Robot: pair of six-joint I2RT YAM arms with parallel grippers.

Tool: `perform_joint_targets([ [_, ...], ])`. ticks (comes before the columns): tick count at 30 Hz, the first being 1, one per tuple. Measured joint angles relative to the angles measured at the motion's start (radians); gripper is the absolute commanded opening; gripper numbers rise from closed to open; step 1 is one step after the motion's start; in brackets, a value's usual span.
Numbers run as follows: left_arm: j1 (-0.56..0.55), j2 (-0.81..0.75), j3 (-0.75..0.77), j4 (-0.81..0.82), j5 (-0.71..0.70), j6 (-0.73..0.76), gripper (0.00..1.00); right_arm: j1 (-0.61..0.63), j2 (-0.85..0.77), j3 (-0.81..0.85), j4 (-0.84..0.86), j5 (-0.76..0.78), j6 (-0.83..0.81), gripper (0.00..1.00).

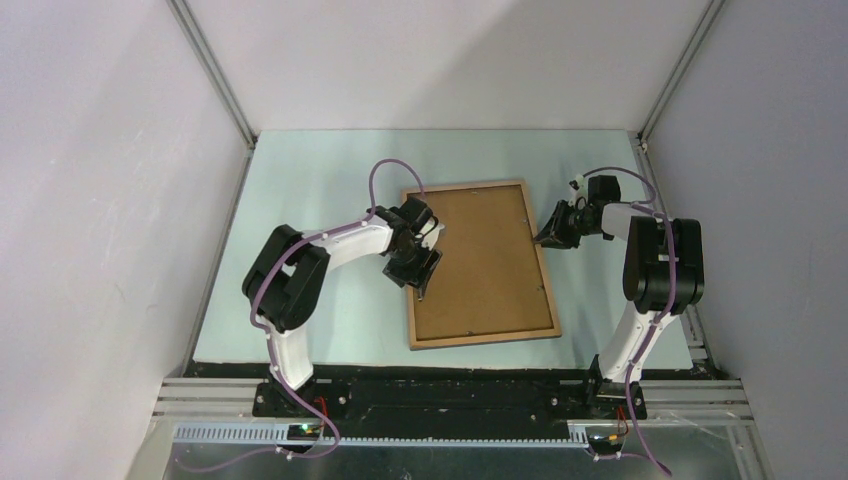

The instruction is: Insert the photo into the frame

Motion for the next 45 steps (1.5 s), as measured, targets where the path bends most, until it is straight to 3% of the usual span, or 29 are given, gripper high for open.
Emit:
perform_joint_targets([
  [19, -0.007, -0.021, -0.032, 0.036, -0.028, -0.023, 0.56, -0.005, -0.002, 0.000, 0.002, 0.001, -0.004, 0.00],
  [45, -0.003, -0.064, -0.086, 0.082, -0.003, 0.077, 0.47, -0.021, -0.002, -0.005, -0.006, -0.020, -0.005, 0.00],
])
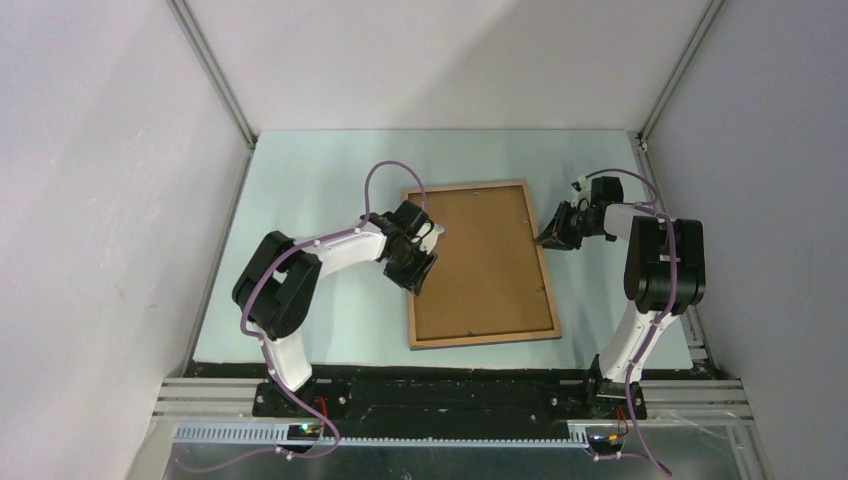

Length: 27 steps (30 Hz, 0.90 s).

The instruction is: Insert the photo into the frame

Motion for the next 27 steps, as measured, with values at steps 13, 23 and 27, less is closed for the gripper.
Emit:
perform_joint_targets([
  [13, -0.001, -0.001, -0.001, 0.002, 0.009, 0.038, 0.61, -0.001, 0.000, 0.000, 0.000, -0.001, -0.004, 0.00],
  [23, -0.009, -0.039, -0.014, -0.002, -0.025, 0.068, 0.80, 0.000, 0.000, 0.000, -0.001, -0.006, -0.041, 0.35],
  [27, -0.006, -0.098, -0.013, -0.003, -0.060, 0.083, 0.84, 0.002, 0.000, 0.010, -0.013, -0.008, -0.064, 0.50],
])
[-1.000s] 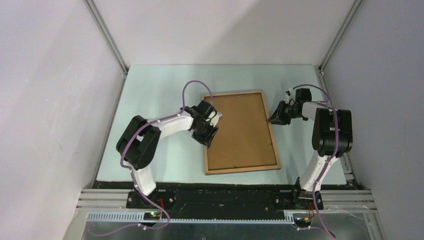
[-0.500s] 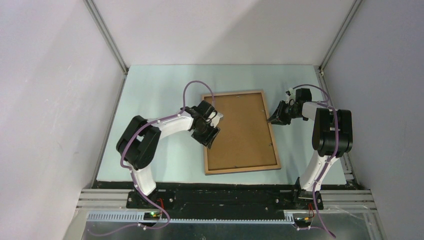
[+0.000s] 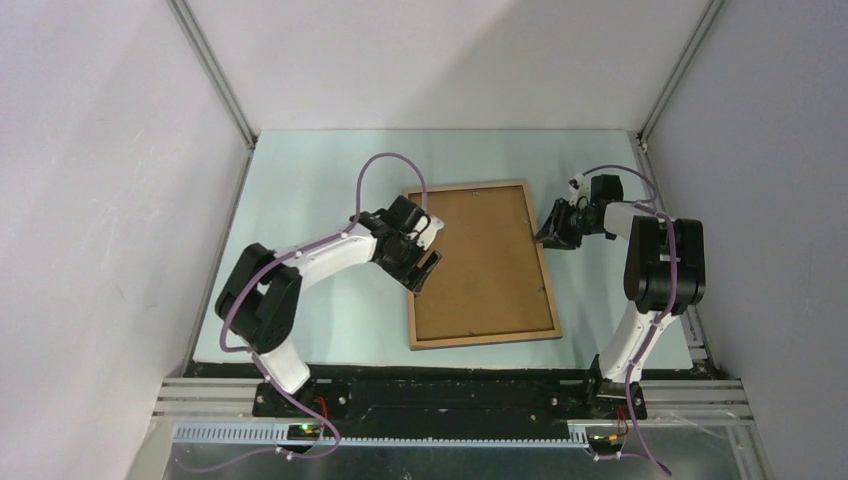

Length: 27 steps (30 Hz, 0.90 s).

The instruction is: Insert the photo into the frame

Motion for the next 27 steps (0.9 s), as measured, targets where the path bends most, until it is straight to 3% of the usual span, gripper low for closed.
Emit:
perform_joint_targets([
  [7, 0.027, -0.069, 0.000, 0.001, -0.102, 0.011, 0.87, 0.002, 0.000, 0.030, -0.023, 0.007, -0.050, 0.53],
  [15, 0.140, -0.135, 0.000, 0.000, -0.169, 0.018, 0.89, 0.017, -0.008, 0.033, -0.064, 0.041, -0.101, 0.52],
  [27, 0.255, -0.283, 0.011, 0.001, -0.232, 0.017, 0.90, 0.184, -0.053, 0.046, -0.167, 0.296, -0.231, 0.52],
])
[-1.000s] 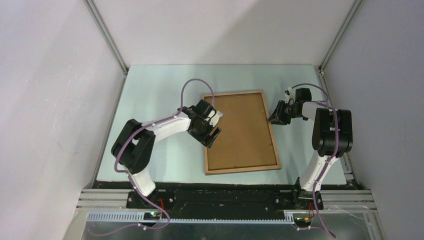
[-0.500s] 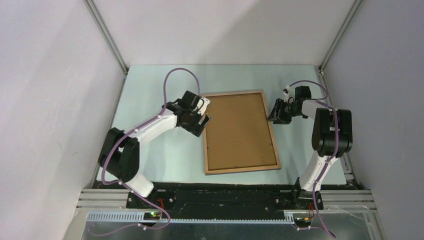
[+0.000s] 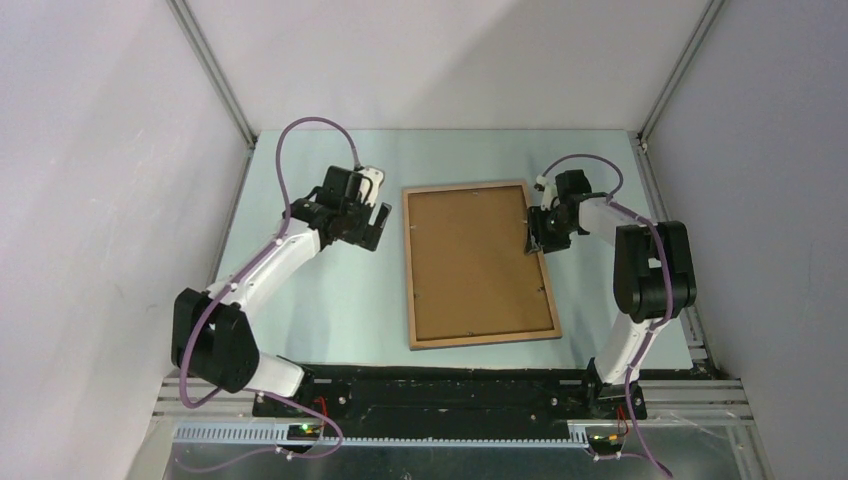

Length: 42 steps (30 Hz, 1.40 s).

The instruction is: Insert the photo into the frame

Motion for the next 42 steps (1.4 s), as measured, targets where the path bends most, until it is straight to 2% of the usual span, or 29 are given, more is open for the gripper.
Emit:
perform_joint_targets([
  [17, 0.000, -0.003, 0.001, 0.002, 0.005, 0.000, 0.89, 0.022, -0.002, 0.006, -0.010, 0.071, -0.023, 0.45],
  [21, 0.000, -0.002, 0.001, 0.003, 0.005, 0.000, 0.89, 0.004, 0.005, 0.031, -0.022, 0.070, -0.022, 0.41],
  [26, 0.000, 0.001, 0.001, 0.002, 0.005, 0.000, 0.89, -0.012, 0.032, 0.076, -0.025, 0.056, -0.021, 0.30],
  [34, 0.000, 0.009, 0.001, 0.003, 0.004, 0.000, 0.89, -0.009, 0.077, 0.111, -0.031, 0.033, -0.022, 0.32],
  [40, 0.000, 0.017, 0.001, 0.003, 0.004, 0.000, 0.89, -0.011, 0.081, 0.116, -0.035, 0.026, -0.022, 0.25],
  [42, 0.000, 0.018, 0.001, 0.003, 0.004, 0.000, 0.89, -0.011, 0.082, 0.116, -0.038, 0.026, -0.022, 0.19],
])
